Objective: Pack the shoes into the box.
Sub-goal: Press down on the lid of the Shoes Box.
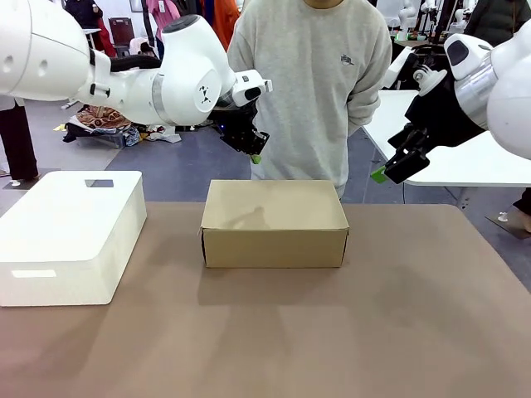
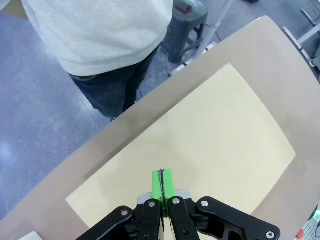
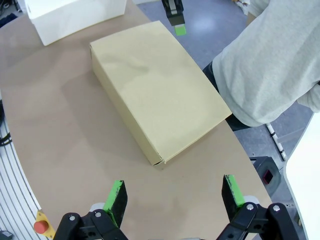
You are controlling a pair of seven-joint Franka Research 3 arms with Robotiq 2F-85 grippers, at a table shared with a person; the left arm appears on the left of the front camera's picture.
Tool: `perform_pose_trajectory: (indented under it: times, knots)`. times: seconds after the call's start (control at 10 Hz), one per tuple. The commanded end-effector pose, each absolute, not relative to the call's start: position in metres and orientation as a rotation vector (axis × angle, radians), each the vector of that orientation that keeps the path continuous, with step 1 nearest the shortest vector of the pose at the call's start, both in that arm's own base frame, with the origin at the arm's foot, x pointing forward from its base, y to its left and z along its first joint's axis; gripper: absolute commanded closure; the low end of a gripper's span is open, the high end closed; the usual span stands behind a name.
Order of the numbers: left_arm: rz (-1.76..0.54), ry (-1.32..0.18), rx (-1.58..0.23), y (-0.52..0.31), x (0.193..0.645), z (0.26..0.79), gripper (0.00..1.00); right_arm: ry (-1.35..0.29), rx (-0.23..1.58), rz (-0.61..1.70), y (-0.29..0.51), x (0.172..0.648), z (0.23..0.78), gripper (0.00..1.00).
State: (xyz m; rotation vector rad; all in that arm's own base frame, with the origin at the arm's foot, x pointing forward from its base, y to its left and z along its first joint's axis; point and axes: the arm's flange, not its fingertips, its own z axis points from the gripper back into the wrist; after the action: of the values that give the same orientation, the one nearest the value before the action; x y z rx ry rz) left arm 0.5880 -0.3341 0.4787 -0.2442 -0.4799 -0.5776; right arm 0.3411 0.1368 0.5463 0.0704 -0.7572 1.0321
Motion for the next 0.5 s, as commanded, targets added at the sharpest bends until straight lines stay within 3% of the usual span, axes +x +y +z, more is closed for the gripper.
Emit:
perform_pose_trajectory:
  times: [0.0,0.4]
  knots:
    - [-0.577,-0.487,-0.244,-0.3346,0.5922,0.4802,1.00,-0.754,0.071,1.013,0.1384,0.3397,0.5457,0.00]
    - [-0.577,-0.487,-0.244,-0.3346,0.5922,0.4802,1.00,-0.754,0.071,1.013,0.1384,0.3397,0.5457,0.00]
